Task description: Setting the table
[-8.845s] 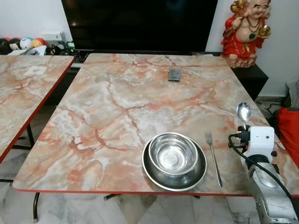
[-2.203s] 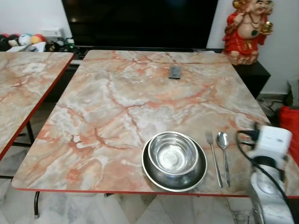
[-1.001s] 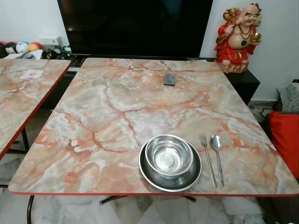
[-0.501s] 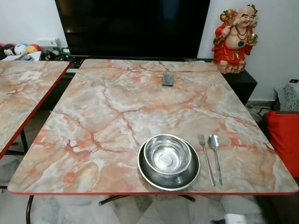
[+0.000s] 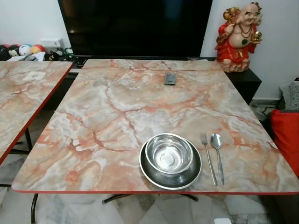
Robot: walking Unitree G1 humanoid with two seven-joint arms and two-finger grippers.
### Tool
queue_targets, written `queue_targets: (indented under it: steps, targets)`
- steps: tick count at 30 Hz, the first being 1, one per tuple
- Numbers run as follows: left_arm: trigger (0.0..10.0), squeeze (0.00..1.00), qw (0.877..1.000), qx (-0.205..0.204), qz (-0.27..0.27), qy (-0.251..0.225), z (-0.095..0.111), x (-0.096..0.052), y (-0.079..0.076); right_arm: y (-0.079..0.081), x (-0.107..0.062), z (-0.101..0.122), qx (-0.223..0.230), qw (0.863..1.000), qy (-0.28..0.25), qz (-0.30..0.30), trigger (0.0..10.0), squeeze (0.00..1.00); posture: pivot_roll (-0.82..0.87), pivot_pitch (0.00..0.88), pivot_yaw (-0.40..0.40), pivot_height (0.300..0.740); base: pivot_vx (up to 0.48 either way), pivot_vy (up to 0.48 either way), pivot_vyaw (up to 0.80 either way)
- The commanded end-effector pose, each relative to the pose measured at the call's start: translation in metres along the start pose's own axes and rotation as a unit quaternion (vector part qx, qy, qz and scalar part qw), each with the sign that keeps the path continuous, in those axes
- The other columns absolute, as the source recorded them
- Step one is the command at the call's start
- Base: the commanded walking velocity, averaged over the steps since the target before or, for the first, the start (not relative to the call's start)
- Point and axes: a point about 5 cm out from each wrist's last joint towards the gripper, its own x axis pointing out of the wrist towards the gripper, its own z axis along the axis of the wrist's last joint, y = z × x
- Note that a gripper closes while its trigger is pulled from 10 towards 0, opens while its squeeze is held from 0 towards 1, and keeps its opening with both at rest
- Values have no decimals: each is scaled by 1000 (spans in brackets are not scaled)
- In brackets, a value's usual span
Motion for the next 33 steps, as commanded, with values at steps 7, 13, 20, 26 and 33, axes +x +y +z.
queue_targets:
  steps: [7,13,20,26,33]
  targets:
    - [10000,0,1000,-10,6,13,-6,-1,3,-5,-1,-7,-6,1000,0,-2,10000,0,-6,82,-2,740,0,55,114]
    - [10000,0,1000,-9,6,15,-6,-1,3,-3,-2,-15,12,1000,11,-2,10000,0,-5,87,-5,740,0,445,400]
    - [10000,0,1000,-6,4,15,-6,-1,3,-5,-3,-21,34,999,19,-11,10000,0,-6,87,-4,740,0,442,0]
    - [10000,0,1000,-7,3,16,-6,-1,2,-8,-4,-21,30,999,20,-12,10000,0,-3,81,-8,740,0,443,0]
    - [10000,0,1000,-9,3,15,-7,-1,2,-14,-3,-15,33,999,15,-15,10000,0,1,77,-13,740,0,443,0]
